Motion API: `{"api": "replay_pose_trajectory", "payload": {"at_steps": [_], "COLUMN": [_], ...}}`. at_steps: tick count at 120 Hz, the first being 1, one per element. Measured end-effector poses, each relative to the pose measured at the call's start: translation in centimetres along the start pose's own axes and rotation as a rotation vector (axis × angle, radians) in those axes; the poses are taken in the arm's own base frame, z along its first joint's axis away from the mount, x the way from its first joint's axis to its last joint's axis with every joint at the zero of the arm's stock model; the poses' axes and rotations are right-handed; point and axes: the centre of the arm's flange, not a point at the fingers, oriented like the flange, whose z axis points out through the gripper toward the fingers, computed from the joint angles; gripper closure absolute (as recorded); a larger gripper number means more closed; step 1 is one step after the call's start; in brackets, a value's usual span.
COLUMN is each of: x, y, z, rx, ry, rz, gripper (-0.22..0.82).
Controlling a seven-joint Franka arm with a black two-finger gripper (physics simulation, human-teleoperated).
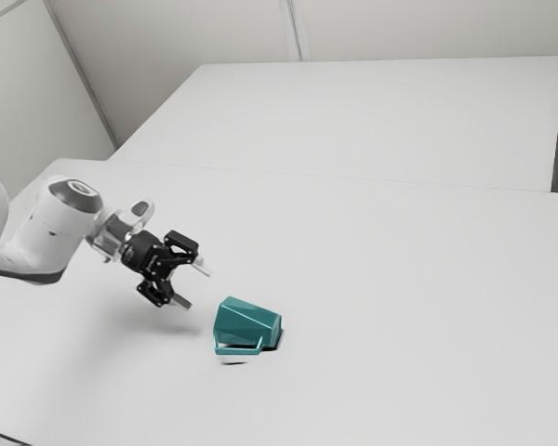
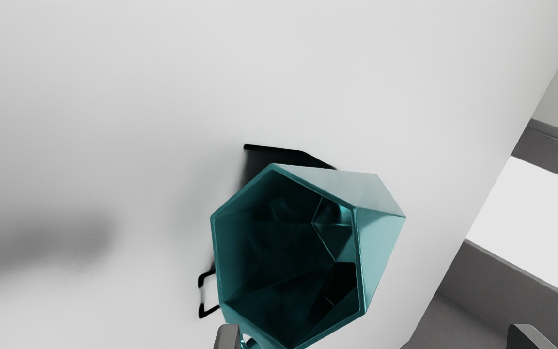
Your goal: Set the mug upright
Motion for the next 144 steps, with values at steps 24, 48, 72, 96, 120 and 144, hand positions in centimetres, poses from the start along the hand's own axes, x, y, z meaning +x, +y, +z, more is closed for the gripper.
{"api": "replay_pose_trajectory", "payload": {"at_steps": [24, 48, 72, 96, 120, 144], "x": [0.5, 0.7, 0.5, 0.4, 0.0, -0.2], "y": [1.0, 0.9, 1.2, 1.6, 1.1, 1.1], "z": [1.6, 2.6, 3.9, 4.8, 5.8, 6.5], "rx": [-0.007, -0.011, -0.021, -0.027, -0.036, -0.044], "ry": [0.011, 0.01, -0.004, -0.014, -0.028, -0.037], "rz": [0.063, 0.096, 0.122, 0.144, 0.141, 0.146], "gripper": [0.0, 0.0, 0.0, 0.0, 0.0, 0.0]}}
